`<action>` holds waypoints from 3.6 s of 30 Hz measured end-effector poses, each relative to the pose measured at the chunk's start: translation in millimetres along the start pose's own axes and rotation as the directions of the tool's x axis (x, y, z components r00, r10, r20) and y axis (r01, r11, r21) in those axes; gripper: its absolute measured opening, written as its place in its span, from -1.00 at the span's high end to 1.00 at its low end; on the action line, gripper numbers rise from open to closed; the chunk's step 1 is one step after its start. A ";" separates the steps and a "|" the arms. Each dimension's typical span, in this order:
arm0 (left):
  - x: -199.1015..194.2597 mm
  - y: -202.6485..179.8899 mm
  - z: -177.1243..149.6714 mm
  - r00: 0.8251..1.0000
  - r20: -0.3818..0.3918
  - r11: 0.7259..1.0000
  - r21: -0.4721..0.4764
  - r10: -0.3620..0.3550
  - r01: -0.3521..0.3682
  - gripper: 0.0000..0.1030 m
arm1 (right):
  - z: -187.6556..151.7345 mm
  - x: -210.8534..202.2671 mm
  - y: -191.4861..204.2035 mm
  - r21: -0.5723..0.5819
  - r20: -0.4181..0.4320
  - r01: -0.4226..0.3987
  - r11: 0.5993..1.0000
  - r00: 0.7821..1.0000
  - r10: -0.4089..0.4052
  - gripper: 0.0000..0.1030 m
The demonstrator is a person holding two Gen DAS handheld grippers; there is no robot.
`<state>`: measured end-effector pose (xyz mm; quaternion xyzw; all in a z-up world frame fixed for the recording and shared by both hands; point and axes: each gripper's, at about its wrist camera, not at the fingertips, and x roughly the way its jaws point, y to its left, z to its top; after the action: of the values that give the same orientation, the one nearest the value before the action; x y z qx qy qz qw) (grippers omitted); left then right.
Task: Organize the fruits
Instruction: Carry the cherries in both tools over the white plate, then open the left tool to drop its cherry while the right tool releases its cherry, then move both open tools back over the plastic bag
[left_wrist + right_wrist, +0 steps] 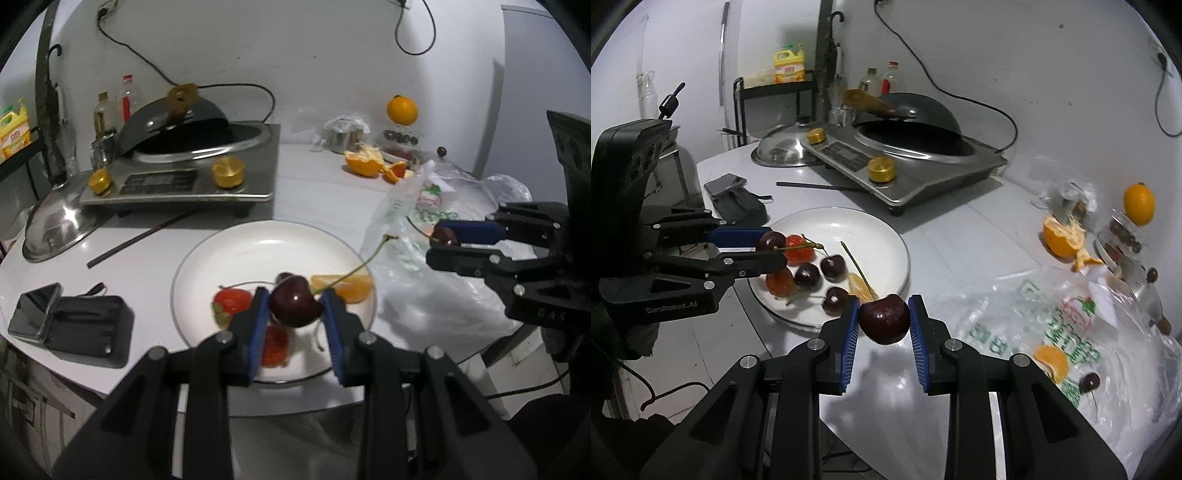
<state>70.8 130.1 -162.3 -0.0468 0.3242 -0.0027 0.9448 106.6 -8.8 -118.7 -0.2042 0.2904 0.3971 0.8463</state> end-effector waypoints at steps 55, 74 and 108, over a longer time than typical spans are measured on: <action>100.4 66.2 20.9 0.993 -0.114 0.999 -0.030 0.016 -0.019 0.31 | 41.9 138.3 -5.2 0.059 -0.112 -0.111 0.992 0.987 0.117 0.44; 70.2 60.2 19.9 0.997 -0.072 0.999 -0.031 0.032 -0.034 0.04 | 40.5 112.9 -5.8 0.082 -0.094 -0.075 0.994 0.992 0.083 0.27; 11.5 -28.7 20.4 1.000 -0.029 0.998 0.069 0.012 -0.010 0.02 | -7.2 -0.8 -37.0 0.148 0.006 -0.002 0.989 1.000 0.001 0.26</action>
<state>93.1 102.9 -150.8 -0.0124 0.3381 -0.0096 0.9410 133.1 -35.6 -119.3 -0.1396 0.3168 0.3755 0.8597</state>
